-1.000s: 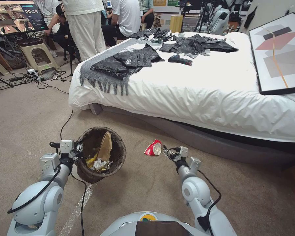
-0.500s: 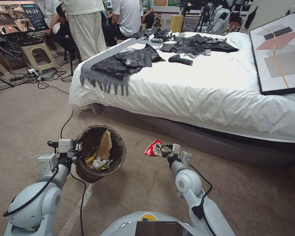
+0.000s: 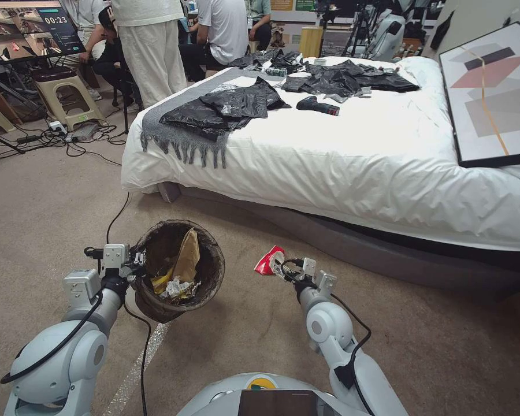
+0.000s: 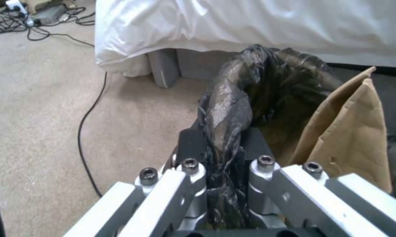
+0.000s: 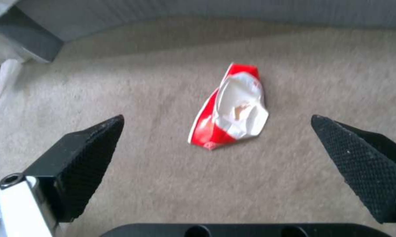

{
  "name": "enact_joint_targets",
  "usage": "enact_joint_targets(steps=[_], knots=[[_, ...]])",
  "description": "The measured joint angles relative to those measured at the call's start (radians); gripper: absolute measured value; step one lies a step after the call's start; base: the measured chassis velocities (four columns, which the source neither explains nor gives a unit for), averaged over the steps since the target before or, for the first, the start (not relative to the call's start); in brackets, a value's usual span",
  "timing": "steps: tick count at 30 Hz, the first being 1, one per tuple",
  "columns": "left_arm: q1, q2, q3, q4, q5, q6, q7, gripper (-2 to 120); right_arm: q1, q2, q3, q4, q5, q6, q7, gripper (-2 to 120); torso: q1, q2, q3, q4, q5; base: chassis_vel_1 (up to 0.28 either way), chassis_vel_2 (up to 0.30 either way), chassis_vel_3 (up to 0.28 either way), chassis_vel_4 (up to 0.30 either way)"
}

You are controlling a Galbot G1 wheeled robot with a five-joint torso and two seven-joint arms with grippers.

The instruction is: Pick up the trash bin, then pick up the garbage from the floor and place it into the trash bin.

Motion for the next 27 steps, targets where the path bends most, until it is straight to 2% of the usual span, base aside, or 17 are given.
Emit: enact_joint_targets(steps=[3, 7, 17, 27], knots=[[0.002, -0.002, -0.001, -0.004, -0.003, 0.002, 0.000, 7, 0.065, 0.000, -0.020, -0.046, 0.076, -0.030, 0.047, 100, 0.000, 0.000, 0.000, 0.0002, 0.0001, 0.000, 0.000, 0.000, 0.000], [0.004, -0.003, -0.002, -0.006, -0.004, 0.004, -0.001, 7, 0.124, 0.000, -0.042, -0.101, 0.091, -0.037, 0.063, 100, 0.000, 0.000, 0.000, 0.0003, 0.0002, 0.000, 0.000, 0.000, 0.000], [0.009, -0.002, -0.013, -0.014, -0.005, 0.009, -0.001, 7, 0.370, 0.021, -0.131, -0.415, 0.154, -0.063, 0.115, 100, 0.000, 0.000, 0.000, 0.0001, 0.0001, 0.000, 0.000, 0.000, 0.000], [0.006, -0.003, -0.011, -0.001, 0.007, 0.009, 0.004, 7, 0.494, 0.071, -0.146, -0.611, 0.180, -0.056, 0.115, 100, 0.000, 0.000, 0.000, 0.0001, 0.0001, 0.000, 0.000, 0.000, 0.000]])
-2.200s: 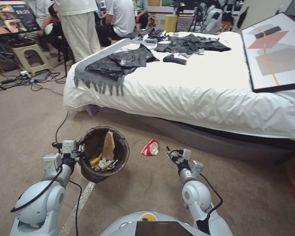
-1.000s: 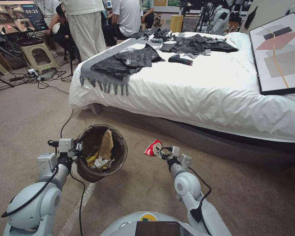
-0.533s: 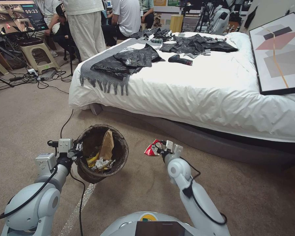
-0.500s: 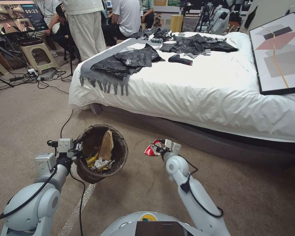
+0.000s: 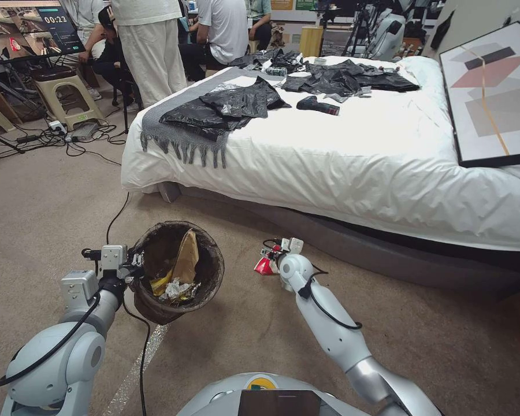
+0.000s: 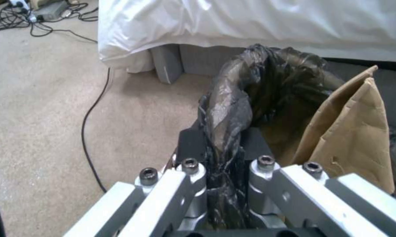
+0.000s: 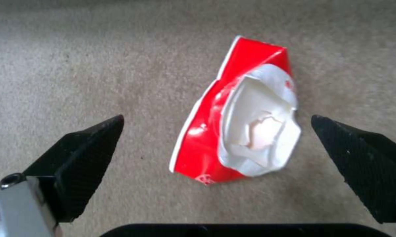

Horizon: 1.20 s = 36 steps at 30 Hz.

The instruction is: Pick up the trash bin, then pick up the garbage from the floor and place it into the trash bin.

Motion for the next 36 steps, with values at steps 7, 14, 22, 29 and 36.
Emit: enact_joint_targets(steps=[7, 14, 22, 29, 36], knots=[[0.000, -0.001, -0.001, 0.004, 0.009, -0.003, 0.006, 7, 0.069, 0.029, -0.026, -0.120, 0.002, 0.011, -0.018, 100, 0.000, 0.000, 0.000, 0.0001, -0.0001, 0.000, 0.000, 0.000, 0.000], [0.000, -0.004, 0.003, 0.009, 0.018, -0.008, 0.011, 7, 0.122, 0.067, -0.031, -0.255, -0.039, 0.034, -0.049, 100, 0.000, 0.000, 0.000, 0.0000, 0.0000, 0.000, 0.000, 0.000, 0.000], [0.001, -0.007, 0.008, 0.012, 0.025, -0.013, 0.015, 7, 0.181, 0.090, -0.031, -0.440, -0.120, 0.081, -0.108, 100, 0.000, 0.000, 0.000, 0.0001, 0.0002, 0.000, 0.000, 0.000, 0.000], [-0.001, -0.005, 0.013, 0.017, 0.032, -0.016, 0.020, 7, 0.220, 0.090, -0.034, -0.568, -0.160, 0.122, -0.154, 100, 0.000, 0.000, 0.000, 0.0000, 0.0001, 0.000, 0.000, 0.000, 0.000], [-0.003, -0.007, 0.020, 0.021, 0.037, -0.017, 0.022, 7, 0.248, 0.105, -0.042, -0.663, -0.204, 0.152, -0.194, 100, 0.000, 0.000, -0.001, -0.0002, -0.0005, 0.000, 0.000, 0.000, 0.000]])
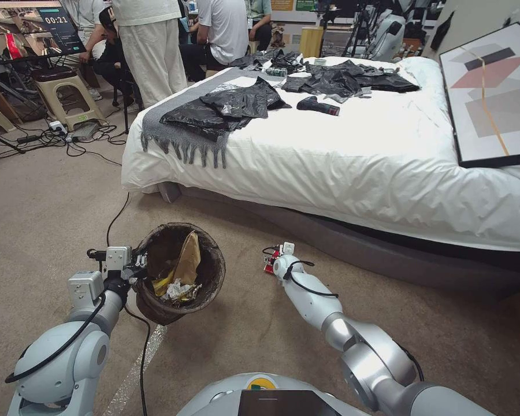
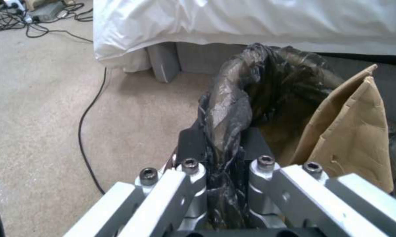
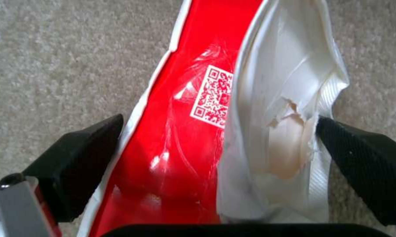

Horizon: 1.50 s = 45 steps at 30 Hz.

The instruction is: Pick up the trash bin, then pick up the garbage from the floor and place it into the trash bin.

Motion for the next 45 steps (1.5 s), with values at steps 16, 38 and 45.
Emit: enact_joint_targets(steps=[16, 38, 45], knots=[[-0.002, 0.000, -0.001, 0.009, 0.008, -0.009, 0.006, 7, -0.033, -0.023, -0.011, 0.089, -0.002, -0.037, -0.010, 76, 0.000, 0.000, 0.000, 0.0005, 0.0011, 0.000, 0.000, 0.000, 0.000], [-0.007, -0.001, -0.003, 0.023, 0.017, -0.014, 0.014, 7, -0.122, -0.070, -0.002, 0.339, 0.036, -0.104, 0.043, 23, 0.000, 0.000, 0.000, 0.0003, 0.0006, 0.000, 0.000, 0.000, 0.000], [-0.010, 0.000, -0.005, 0.028, 0.017, -0.014, 0.015, 7, -0.239, -0.138, 0.036, 0.626, 0.118, -0.158, 0.095, 10, 0.000, 0.000, 0.000, 0.0002, 0.0006, 0.000, 0.000, 0.000, 0.000]])
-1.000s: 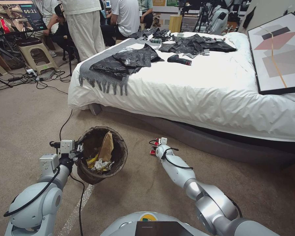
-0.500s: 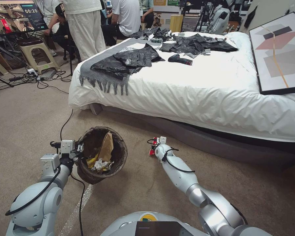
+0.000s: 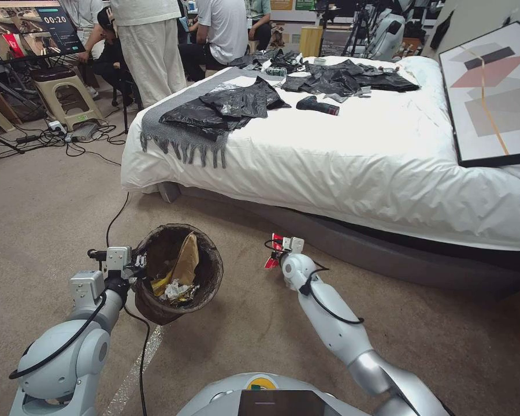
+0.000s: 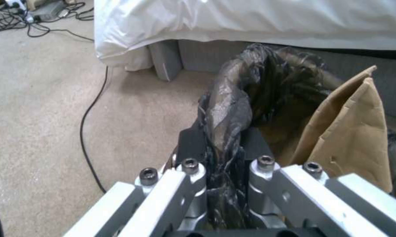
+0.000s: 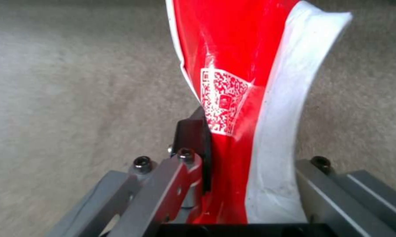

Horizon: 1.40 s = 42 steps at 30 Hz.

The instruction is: Pick up the trash bin, then pick up the garbage from the floor and place it into the trash bin.

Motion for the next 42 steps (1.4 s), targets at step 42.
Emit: enact_joint_targets(steps=[42], knots=[[0.069, 0.010, -0.011, -0.117, -0.004, 0.032, -0.051, 7, -0.225, -0.410, 0.075, 1.188, 0.476, -0.149, 0.170, 8, 0.000, 0.000, 0.000, 0.0001, 0.0000, 0.000, 0.000, 0.000, 0.000]])
